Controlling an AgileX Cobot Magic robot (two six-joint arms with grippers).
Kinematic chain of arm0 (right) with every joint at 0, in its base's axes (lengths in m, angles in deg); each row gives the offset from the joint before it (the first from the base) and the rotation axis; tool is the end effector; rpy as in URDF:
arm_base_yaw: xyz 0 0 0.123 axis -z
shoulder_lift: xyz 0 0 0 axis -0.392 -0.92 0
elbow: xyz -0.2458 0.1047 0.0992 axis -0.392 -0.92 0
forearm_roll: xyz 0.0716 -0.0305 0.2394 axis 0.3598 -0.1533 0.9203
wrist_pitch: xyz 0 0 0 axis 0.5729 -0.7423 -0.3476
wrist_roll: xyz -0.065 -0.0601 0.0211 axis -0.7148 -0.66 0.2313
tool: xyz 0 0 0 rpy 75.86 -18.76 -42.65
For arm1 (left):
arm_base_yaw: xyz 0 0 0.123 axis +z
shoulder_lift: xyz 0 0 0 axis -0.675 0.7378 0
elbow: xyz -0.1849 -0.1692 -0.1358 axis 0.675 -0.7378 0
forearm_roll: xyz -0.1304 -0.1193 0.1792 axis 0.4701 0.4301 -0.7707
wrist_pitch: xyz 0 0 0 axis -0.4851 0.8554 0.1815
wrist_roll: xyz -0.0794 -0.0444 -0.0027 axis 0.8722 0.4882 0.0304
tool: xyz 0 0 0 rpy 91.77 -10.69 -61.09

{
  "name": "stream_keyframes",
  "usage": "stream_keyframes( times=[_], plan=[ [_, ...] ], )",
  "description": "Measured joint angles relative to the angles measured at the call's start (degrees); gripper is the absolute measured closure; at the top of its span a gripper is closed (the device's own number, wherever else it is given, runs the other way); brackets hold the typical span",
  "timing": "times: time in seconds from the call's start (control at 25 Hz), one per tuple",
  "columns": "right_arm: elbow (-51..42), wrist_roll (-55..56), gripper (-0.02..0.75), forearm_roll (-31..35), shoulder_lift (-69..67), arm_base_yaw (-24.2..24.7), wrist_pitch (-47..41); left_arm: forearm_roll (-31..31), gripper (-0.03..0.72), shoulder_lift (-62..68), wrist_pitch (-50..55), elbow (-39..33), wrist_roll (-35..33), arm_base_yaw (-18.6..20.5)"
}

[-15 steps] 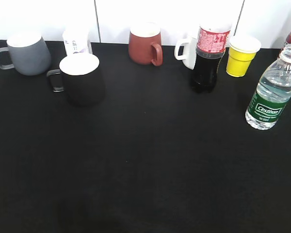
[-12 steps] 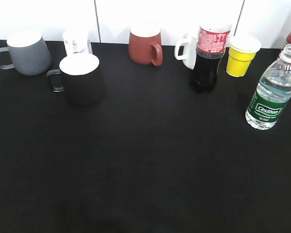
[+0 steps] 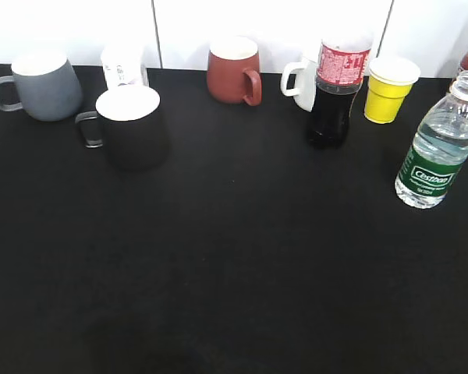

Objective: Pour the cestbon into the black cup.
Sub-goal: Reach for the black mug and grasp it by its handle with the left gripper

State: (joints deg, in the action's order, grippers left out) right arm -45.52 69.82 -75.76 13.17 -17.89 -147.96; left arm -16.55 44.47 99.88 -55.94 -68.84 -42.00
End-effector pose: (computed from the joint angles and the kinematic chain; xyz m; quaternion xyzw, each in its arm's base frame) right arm -0.0103 -0.0172 0.2802 0.1903 0.8236 -0.0449 0.5324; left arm 0.0211 0.0002 0.3159 -0.0032 0.8056 0.0024 0.5925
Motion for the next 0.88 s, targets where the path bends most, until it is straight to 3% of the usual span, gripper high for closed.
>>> stream_keyframes(
  times=[0.24, 0.32, 0.4, 0.48, 0.56, 0.68, 0.8, 0.88],
  plan=[
    [0.0, -0.1, 0.152, 0.0, 0.0, 0.0, 0.0, 4.3, 0.335, 28.5, -40.6, 1.5, -2.1, -0.3],
    [0.0, 0.0, 0.152, 0.0, 0.0, 0.0, 0.0, 5.2, 0.335, 36.5, -48.4, 1.5, -2.3, -4.5],
    [0.0, 0.0, 0.152, 0.0, 0.0, 0.0, 0.0, 5.8, 0.335, 43.4, -54.7, 0.5, -2.3, -11.3],
    [0.0, 0.0, 0.152, 0.0, 0.0, 0.0, 0.0, 8.7, 0.335, 47.2, -62.7, -3.8, -2.3, -16.4],
    [0.0, 0.0, 0.152, 0.0, 0.0, 0.0, 0.0, 10.3, 0.335, 48.3, -69.8, -10.7, -2.3, -18.9],
    [0.0, 0.0, 0.152, 0.0, 0.0, 0.0, 0.0, 10.7, 0.335, 50.8, -78.1, -18.7, -1.8, -19.4],
    [0.0, -0.1, 0.152, 0.0, 0.0, 0.0, 0.0, 10.6, 0.335, 61.4, -87.8, -19.2, -1.2, -19.4],
    [0.0, 0.0, 0.152, 0.0, 0.0, 0.0, 0.0, 7.3, 0.335, 71.8, -96.7, -19.2, -1.2, -19.4]
  ],
)
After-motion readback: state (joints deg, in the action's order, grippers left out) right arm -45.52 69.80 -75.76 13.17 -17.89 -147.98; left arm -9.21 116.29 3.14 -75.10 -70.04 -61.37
